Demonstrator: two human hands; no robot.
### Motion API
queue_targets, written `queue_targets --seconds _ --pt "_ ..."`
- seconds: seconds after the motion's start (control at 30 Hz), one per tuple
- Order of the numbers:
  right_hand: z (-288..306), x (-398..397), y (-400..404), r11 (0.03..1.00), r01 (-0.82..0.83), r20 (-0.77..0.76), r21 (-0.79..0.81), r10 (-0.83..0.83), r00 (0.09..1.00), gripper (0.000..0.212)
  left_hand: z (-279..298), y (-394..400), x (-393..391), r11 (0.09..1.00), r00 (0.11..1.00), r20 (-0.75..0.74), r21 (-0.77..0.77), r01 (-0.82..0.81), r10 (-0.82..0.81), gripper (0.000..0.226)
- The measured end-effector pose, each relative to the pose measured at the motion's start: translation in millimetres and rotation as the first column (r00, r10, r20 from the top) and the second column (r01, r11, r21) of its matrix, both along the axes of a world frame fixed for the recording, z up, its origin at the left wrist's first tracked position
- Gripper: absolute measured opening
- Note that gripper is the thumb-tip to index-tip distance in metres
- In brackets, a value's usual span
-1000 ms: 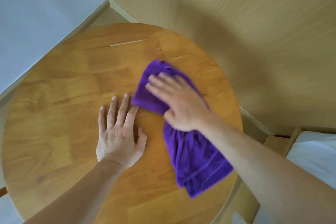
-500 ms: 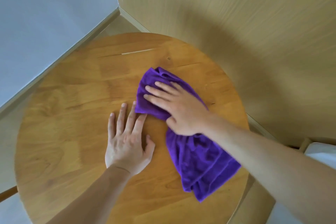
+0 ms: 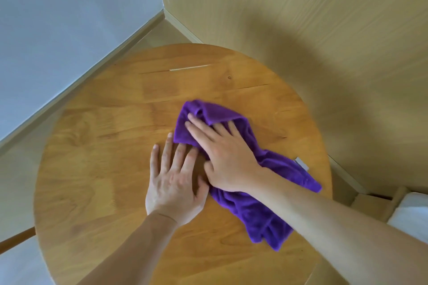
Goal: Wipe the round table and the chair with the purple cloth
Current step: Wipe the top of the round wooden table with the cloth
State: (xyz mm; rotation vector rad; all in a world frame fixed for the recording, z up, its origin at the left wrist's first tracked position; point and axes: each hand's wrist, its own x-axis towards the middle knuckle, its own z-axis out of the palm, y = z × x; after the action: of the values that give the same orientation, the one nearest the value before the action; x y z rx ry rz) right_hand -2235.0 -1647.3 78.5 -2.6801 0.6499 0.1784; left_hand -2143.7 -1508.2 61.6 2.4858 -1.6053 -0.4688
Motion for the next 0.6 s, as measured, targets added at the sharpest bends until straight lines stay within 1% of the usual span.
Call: queue_targets --seconds 0.03,0.07,0.1,0.13,0.17,0.2,0.23,0.27,0.3,0.33,0.37,0.4,0.43,0.47,0.5,0.53,0.57,0.6 --pt "2.3 -3.5 -12.0 0.991 -0.137 -0.009 0.003 0.137 0.991 0.092 -0.1 -0.1 0.2 1.000 1.000 -0.002 -0.005 0.001 -0.001 0.062" --pt "1.9 -3.3 -32.8 0.974 -0.225 -0.024 -0.021 0.225 0.974 0.094 0.2 0.0 0.6 1.000 1.000 -0.005 -0.004 0.000 0.000 0.062" --pt "-0.2 -1.3 -55.6 0.968 -0.245 -0.051 -0.046 0.242 0.969 0.094 0.8 -0.4 0.6 1.000 1.000 -0.008 0.002 0.000 0.000 0.064" --pt "-2.5 2.8 -77.8 0.981 -0.180 -0.066 -0.068 0.175 0.982 0.092 1.4 -0.6 0.7 1.000 1.000 -0.009 0.007 0.000 0.000 0.066" --pt "-4.0 6.9 -97.4 0.997 -0.024 -0.047 -0.076 0.021 0.999 0.089 1.4 -0.7 0.9 1.000 1.000 -0.010 0.007 -0.002 0.002 0.067" --pt "-4.6 11.4 -111.3 0.978 0.200 -0.006 -0.062 -0.201 0.980 0.086 1.4 -0.6 0.9 1.000 1.000 -0.011 0.003 -0.002 0.002 0.068" --pt "-5.0 18.2 -118.2 0.902 0.431 0.037 -0.027 -0.430 0.902 0.083 1.7 -0.6 0.7 1.000 1.000 -0.016 -0.003 -0.002 0.002 0.068" --pt "-5.5 27.2 -118.7 0.794 0.608 0.059 0.011 -0.607 0.792 0.081 2.1 -0.3 0.5 1.000 1.000 -0.021 -0.010 -0.003 0.002 0.067" --pt "-5.5 37.8 -113.9 0.700 0.713 0.063 0.043 -0.714 0.697 0.079 1.8 -0.5 0.6 1.000 1.000 -0.024 -0.016 -0.003 0.003 0.067" --pt "-4.7 48.0 -105.0 0.641 0.764 0.060 0.077 -0.768 0.638 0.079 1.5 -0.3 0.6 1.000 1.000 -0.024 -0.017 -0.004 0.003 0.068" --pt "-2.8 54.9 -91.7 0.624 0.775 0.060 0.100 -0.782 0.621 0.078 1.6 -0.2 0.6 1.000 1.000 -0.023 -0.012 -0.003 0.003 0.068" --pt "-1.9 57.0 -74.2 0.651 0.751 0.072 0.109 -0.759 0.648 0.078 1.9 -0.1 0.4 1.000 1.000 -0.021 -0.006 -0.002 0.002 0.069" --pt "-1.6 55.3 -54.0 0.723 0.683 0.089 0.104 -0.691 0.718 0.078 1.7 -0.1 0.5 1.000 1.000 -0.017 -0.001 -0.004 0.004 0.070" --pt "-1.7 50.1 -32.9 0.814 0.573 0.095 0.096 -0.581 0.809 0.079 1.3 -0.1 0.8 1.000 1.000 -0.013 0.005 -0.006 0.006 0.070" --pt "-1.0 40.4 -14.6 0.893 0.438 0.093 0.103 -0.447 0.890 0.079 1.2 -0.1 0.8 1.000 1.000 -0.012 0.012 -0.005 0.005 0.071" --pt "-1.7 27.6 -2.6 0.950 0.292 0.087 0.114 -0.303 0.949 0.079 1.3 -0.3 0.8 1.000 1.000 -0.014 0.015 -0.002 0.002 0.070" --pt "-2.6 14.2 1.0 0.984 0.147 0.076 0.103 -0.155 0.985 0.082 1.5 -0.6 0.8 1.000 1.000 -0.017 0.011 0.000 0.000 0.069" --pt "-0.7 2.7 -6.1 0.997 -0.002 0.053 0.083 -0.002 0.999 0.085 1.9 -0.7 0.6 1.000 1.000 -0.022 0.004 -0.001 0.001 0.067"
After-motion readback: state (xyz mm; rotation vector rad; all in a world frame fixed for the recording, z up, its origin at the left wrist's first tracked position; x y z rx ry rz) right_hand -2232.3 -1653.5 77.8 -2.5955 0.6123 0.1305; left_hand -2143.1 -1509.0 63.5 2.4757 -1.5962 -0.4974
